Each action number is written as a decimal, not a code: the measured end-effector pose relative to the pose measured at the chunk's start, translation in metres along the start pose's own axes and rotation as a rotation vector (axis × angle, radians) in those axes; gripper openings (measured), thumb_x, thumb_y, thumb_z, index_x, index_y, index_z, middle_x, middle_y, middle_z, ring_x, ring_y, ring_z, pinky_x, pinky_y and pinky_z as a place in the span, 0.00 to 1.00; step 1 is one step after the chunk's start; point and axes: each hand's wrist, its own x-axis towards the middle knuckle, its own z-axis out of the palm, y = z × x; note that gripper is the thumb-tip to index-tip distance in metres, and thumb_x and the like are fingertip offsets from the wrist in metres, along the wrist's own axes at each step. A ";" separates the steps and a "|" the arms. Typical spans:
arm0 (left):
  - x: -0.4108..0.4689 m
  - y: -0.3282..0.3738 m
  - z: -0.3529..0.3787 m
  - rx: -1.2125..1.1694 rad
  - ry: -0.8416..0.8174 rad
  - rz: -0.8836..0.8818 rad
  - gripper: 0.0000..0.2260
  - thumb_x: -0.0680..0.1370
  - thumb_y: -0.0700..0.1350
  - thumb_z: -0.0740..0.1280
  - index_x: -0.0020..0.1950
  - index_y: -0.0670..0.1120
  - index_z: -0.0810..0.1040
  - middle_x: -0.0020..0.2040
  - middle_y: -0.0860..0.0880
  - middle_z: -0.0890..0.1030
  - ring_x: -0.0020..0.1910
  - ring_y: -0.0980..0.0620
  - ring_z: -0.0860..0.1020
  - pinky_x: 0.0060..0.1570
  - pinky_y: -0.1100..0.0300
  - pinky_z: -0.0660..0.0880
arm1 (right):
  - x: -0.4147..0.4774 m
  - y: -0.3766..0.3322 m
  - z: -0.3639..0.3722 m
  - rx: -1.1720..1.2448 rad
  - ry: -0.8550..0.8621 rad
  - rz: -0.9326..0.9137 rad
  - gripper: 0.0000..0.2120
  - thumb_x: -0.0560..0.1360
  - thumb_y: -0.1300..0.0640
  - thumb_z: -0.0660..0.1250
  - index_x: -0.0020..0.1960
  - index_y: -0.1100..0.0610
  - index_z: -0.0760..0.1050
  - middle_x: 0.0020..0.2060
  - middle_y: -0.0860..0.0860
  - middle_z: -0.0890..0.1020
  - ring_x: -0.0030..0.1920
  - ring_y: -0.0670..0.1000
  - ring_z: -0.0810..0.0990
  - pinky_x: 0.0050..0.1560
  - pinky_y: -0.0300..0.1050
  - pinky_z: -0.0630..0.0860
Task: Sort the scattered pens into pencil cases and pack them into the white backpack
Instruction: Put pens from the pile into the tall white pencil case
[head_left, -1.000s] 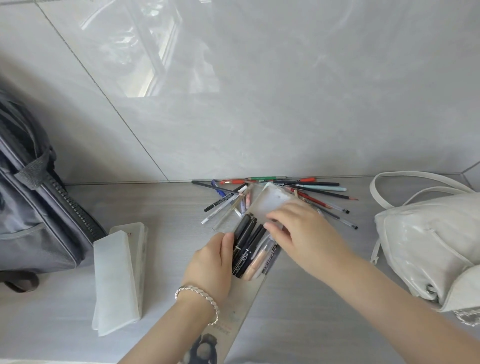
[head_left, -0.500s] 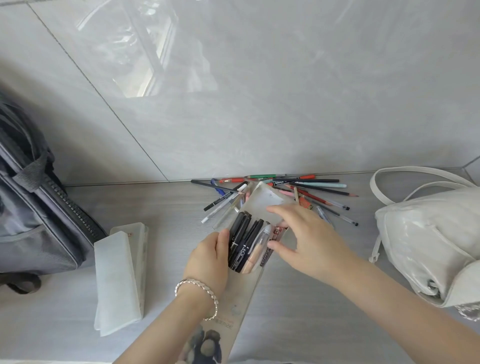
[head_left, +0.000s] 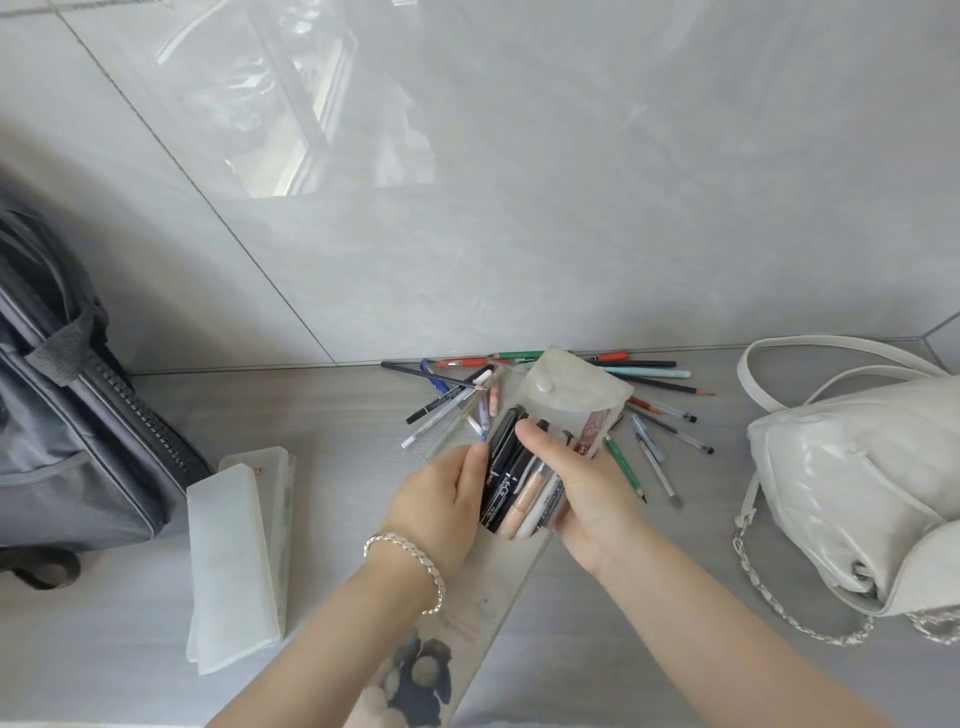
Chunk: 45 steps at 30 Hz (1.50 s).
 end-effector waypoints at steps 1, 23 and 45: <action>0.000 0.000 0.000 0.042 -0.009 0.019 0.17 0.80 0.53 0.51 0.33 0.50 0.67 0.29 0.53 0.71 0.32 0.53 0.70 0.32 0.69 0.66 | 0.000 0.001 0.001 0.014 0.036 -0.010 0.07 0.64 0.59 0.73 0.42 0.55 0.80 0.36 0.51 0.85 0.36 0.48 0.84 0.37 0.43 0.80; -0.031 -0.050 -0.006 0.250 -0.020 -0.039 0.34 0.64 0.49 0.74 0.66 0.55 0.61 0.51 0.56 0.61 0.53 0.55 0.56 0.40 0.80 0.61 | 0.011 -0.001 -0.023 0.259 0.470 -0.131 0.17 0.70 0.57 0.72 0.59 0.56 0.76 0.55 0.54 0.80 0.53 0.53 0.79 0.57 0.52 0.74; -0.033 -0.049 -0.002 0.320 0.255 0.133 0.38 0.59 0.43 0.77 0.61 0.59 0.59 0.56 0.49 0.70 0.57 0.52 0.56 0.44 0.59 0.66 | 0.019 0.000 -0.017 0.169 0.621 -0.303 0.31 0.64 0.61 0.77 0.64 0.59 0.70 0.58 0.54 0.80 0.57 0.52 0.79 0.57 0.53 0.76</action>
